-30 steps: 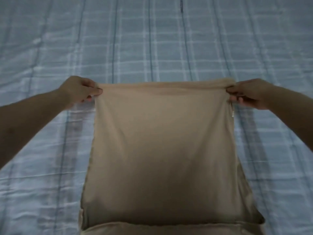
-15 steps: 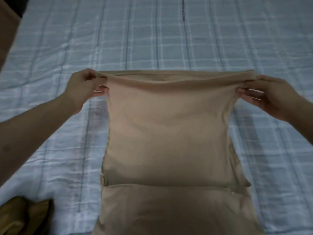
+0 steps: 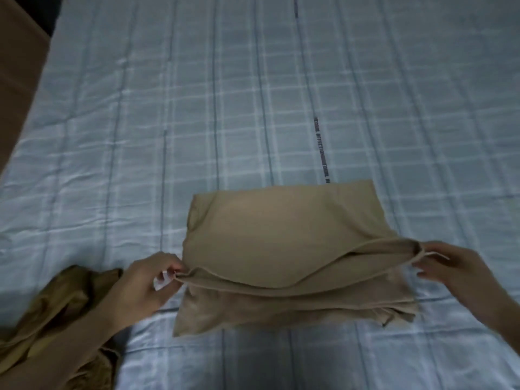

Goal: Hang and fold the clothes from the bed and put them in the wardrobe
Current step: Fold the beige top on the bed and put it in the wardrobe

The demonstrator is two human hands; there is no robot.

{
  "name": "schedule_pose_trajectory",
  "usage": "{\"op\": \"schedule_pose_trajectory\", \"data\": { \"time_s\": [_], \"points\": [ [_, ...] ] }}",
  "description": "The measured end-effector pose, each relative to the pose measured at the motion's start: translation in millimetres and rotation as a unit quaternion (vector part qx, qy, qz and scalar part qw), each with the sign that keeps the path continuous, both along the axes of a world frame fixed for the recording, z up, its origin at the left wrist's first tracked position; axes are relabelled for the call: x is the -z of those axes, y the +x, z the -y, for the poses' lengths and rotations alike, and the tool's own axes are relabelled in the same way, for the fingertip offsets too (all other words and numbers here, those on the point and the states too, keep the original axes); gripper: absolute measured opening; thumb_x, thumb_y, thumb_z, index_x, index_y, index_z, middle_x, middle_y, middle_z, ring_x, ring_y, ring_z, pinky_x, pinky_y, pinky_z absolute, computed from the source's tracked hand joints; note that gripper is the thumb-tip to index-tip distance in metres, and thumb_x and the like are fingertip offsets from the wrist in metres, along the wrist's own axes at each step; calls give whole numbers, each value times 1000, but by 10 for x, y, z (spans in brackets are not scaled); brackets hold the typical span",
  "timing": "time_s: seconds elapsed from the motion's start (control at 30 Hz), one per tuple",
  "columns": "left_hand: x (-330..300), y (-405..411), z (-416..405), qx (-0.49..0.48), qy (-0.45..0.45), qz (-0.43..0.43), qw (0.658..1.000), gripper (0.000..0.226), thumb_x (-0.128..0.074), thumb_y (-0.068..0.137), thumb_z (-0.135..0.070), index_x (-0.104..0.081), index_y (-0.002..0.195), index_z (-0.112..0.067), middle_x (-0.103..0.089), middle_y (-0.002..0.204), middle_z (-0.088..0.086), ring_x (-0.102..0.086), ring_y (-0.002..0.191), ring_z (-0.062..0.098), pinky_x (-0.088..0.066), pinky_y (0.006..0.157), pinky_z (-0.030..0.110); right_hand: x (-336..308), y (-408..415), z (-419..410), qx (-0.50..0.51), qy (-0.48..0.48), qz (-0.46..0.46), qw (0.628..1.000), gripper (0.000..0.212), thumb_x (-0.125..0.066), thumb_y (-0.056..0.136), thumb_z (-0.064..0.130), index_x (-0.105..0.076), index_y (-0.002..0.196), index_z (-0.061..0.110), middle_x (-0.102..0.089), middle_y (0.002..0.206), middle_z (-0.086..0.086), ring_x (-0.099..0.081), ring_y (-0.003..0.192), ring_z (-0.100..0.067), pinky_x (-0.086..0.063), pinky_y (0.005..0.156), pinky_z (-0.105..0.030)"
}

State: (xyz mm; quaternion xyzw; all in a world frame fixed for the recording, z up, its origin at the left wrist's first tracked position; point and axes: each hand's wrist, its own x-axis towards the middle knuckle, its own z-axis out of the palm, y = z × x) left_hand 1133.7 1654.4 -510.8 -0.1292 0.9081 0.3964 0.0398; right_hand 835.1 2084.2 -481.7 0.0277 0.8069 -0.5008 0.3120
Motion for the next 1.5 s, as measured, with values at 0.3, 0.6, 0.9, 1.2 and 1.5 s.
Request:
{"op": "schedule_pose_trajectory", "data": {
  "time_s": [0.3, 0.6, 0.9, 1.2, 1.5],
  "points": [
    [185, 473, -412, 194, -133, 66, 970, 13, -64, 85, -45, -56, 95, -41, -47, 90, -24, -46, 77, -4, -43, 61, 22, 338, 483, -550, -98, 221, -145, 959, 48, -54, 77, -9, -68, 77, 36, -70, 85, 8, -64, 79, 1, -44, 65, -5],
    [414, -370, -817, 68, -195, -19, 978, 45, -35, 100, -37, -48, 141, -22, -36, 153, 7, -35, 138, 23, -25, 112, 36, 590, 771, 451, -277, 253, -379, 846, 52, -38, 95, 33, -45, 140, 7, -38, 147, -19, -38, 133, -35, -29, 111, -47],
    [705, -709, -132, 58, -221, -1, 973, 41, -46, 90, -33, -57, 127, -21, -52, 135, 6, -50, 120, 33, -42, 95, 44, 556, 307, 900, -363, 359, -290, 810, 34, -38, 87, 40, -55, 109, 21, -63, 103, -8, -60, 94, -36, -43, 84, -41],
    [377, -1438, 290, 29, -238, 266, 934, 23, -59, 86, -26, -60, 108, -25, -64, 107, 1, -60, 100, 25, -49, 82, 37, 568, -733, 1374, -476, 465, -251, 703, 41, -51, 87, 21, -47, 126, 32, -55, 119, -1, -53, 115, -22, -19, 105, -57],
    [107, -1261, 303, 5, -210, 116, 971, 28, -60, 82, -15, -58, 105, -31, -55, 72, -14, -55, 74, 15, -39, 56, 27, 277, -738, 793, -412, 321, -418, 743, 7, -68, 82, 17, -68, 87, 13, -58, 94, -8, -54, 91, -32, -37, 68, -36]
  ]
}}
